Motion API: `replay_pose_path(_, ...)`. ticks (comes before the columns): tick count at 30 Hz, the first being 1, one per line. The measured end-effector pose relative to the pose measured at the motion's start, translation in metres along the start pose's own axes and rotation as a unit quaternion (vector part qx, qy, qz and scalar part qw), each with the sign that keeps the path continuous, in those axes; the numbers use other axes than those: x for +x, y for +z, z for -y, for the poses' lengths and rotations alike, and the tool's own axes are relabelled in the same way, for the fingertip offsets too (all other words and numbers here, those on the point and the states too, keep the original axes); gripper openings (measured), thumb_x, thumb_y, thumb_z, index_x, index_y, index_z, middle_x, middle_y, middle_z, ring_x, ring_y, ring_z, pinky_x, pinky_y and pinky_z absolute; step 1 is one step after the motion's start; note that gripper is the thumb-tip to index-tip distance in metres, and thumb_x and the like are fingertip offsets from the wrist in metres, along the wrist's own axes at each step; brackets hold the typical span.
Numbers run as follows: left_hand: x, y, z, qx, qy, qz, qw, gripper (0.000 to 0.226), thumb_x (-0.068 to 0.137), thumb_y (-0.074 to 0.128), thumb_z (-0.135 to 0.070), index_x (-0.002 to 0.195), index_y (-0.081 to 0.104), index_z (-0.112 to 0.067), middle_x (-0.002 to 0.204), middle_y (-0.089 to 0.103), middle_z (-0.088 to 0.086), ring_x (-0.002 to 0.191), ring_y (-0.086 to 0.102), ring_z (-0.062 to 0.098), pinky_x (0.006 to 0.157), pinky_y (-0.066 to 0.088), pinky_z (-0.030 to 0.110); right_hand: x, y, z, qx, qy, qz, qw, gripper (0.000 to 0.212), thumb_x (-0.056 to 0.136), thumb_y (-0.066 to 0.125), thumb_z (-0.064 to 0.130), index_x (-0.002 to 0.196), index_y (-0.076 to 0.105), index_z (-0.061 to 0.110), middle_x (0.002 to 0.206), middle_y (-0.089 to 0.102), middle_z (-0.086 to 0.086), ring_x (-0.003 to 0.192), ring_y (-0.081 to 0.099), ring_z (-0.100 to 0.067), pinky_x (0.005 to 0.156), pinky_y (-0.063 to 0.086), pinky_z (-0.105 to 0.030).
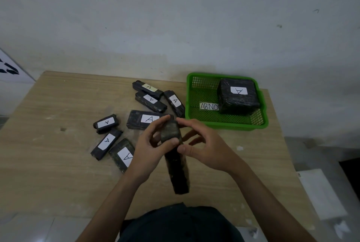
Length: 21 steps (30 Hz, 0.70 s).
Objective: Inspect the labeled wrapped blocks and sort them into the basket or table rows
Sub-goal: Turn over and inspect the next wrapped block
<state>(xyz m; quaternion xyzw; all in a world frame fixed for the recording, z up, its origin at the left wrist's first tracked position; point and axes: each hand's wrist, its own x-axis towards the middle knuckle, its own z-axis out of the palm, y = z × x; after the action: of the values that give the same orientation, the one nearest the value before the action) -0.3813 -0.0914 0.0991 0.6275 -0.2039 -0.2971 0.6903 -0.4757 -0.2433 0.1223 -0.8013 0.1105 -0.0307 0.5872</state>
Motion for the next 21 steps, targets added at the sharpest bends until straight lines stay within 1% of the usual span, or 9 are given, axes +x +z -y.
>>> replay_pose_path(3,0.004,-0.001,-0.001,-0.063,-0.106,-0.052,0.991,0.046,0.076,0.070,-0.027,0.121,0.059,-0.019,0.115,0.064,0.009,0.101,0.064,0.021,0.077,0.053,0.031,-0.006,0.000,-0.005,0.000,0.004,0.038,0.999,0.065,0.080,0.066,0.040,0.140,0.044,0.030,0.134,0.051,0.008,0.106,0.061,-0.009,0.085,0.052,-0.026)
replay_pose_path(5,0.007,-0.005,-0.002,-0.102,-0.172,-0.076,0.977,0.024,0.087,0.058,-0.029,0.108,0.064,-0.017,0.108,0.065,0.013,0.096,0.063,0.025,0.078,0.053,0.039,-0.014,0.000,-0.005,-0.007,0.000,0.057,0.998,0.061,0.078,0.059,0.035,0.137,0.044,0.037,0.135,0.050,0.013,0.110,0.059,-0.008,0.088,0.051,-0.027)
replay_pose_path(6,0.009,-0.006,-0.001,-0.112,-0.199,-0.082,0.970,0.020,0.089,0.056,-0.031,0.100,0.066,-0.018,0.102,0.066,0.012,0.092,0.063,0.025,0.080,0.053,0.042,-0.017,0.001,-0.005,-0.019,-0.005,0.064,0.998,0.062,0.076,0.055,0.031,0.135,0.043,0.042,0.136,0.049,0.014,0.111,0.058,-0.007,0.089,0.051,-0.027)
replay_pose_path(8,0.013,-0.011,0.002,-0.116,-0.236,-0.091,0.960,0.022,0.090,0.056,-0.038,0.095,0.066,-0.019,0.093,0.068,0.007,0.086,0.064,0.023,0.083,0.053,0.045,-0.025,0.003,-0.003,-0.067,-0.028,0.081,0.994,0.072,0.072,0.051,0.016,0.136,0.038,0.046,0.139,0.043,0.019,0.116,0.054,-0.005,0.093,0.048,-0.025)
replay_pose_path(10,0.018,-0.014,0.006,-0.109,-0.256,-0.095,0.956,0.026,0.089,0.056,-0.042,0.096,0.064,-0.019,0.086,0.066,0.004,0.079,0.064,0.020,0.076,0.055,0.042,-0.030,0.006,-0.004,-0.129,-0.067,0.105,0.984,0.081,0.071,0.050,-0.002,0.142,0.037,0.036,0.145,0.035,0.017,0.127,0.044,-0.003,0.099,0.042,-0.020)
replay_pose_path(12,0.020,-0.017,0.009,-0.105,-0.273,-0.094,0.952,0.029,0.088,0.055,-0.046,0.095,0.064,-0.019,0.084,0.064,0.005,0.074,0.063,0.019,0.068,0.053,0.037,-0.033,0.008,-0.006,-0.198,-0.109,0.124,0.966,0.083,0.072,0.051,-0.007,0.146,0.034,0.025,0.151,0.026,0.010,0.138,0.032,-0.005,0.106,0.036,-0.022)
replay_pose_path(17,0.021,-0.021,0.019,-0.114,-0.324,-0.065,0.937,0.049,0.083,0.057,-0.055,0.111,0.062,-0.015,0.099,0.064,0.010,0.084,0.065,0.023,0.060,0.055,0.033,-0.032,0.009,-0.012,-0.365,-0.200,0.116,0.902,0.092,0.073,0.067,0.008,0.149,0.020,0.030,0.159,0.013,-0.002,0.144,0.022,-0.021,0.108,0.036,-0.040)
replay_pose_path(19,0.021,-0.023,0.023,-0.125,-0.347,-0.055,0.928,0.059,0.080,0.058,-0.058,0.119,0.058,-0.013,0.100,0.065,0.011,0.086,0.065,0.024,0.060,0.055,0.034,-0.031,0.010,-0.015,-0.397,-0.226,0.113,0.882,0.093,0.073,0.072,0.013,0.149,0.020,0.030,0.158,0.013,-0.006,0.142,0.026,-0.026,0.105,0.040,-0.042)
replay_pose_path(21,0.022,-0.024,0.029,-0.150,-0.363,-0.053,0.918,0.069,0.076,0.062,-0.060,0.125,0.055,-0.012,0.100,0.063,0.011,0.085,0.064,0.024,0.059,0.055,0.033,-0.030,0.012,-0.017,-0.402,-0.251,0.108,0.874,0.086,0.076,0.073,0.019,0.147,0.024,0.029,0.157,0.015,-0.008,0.138,0.031,-0.027,0.101,0.043,-0.041)
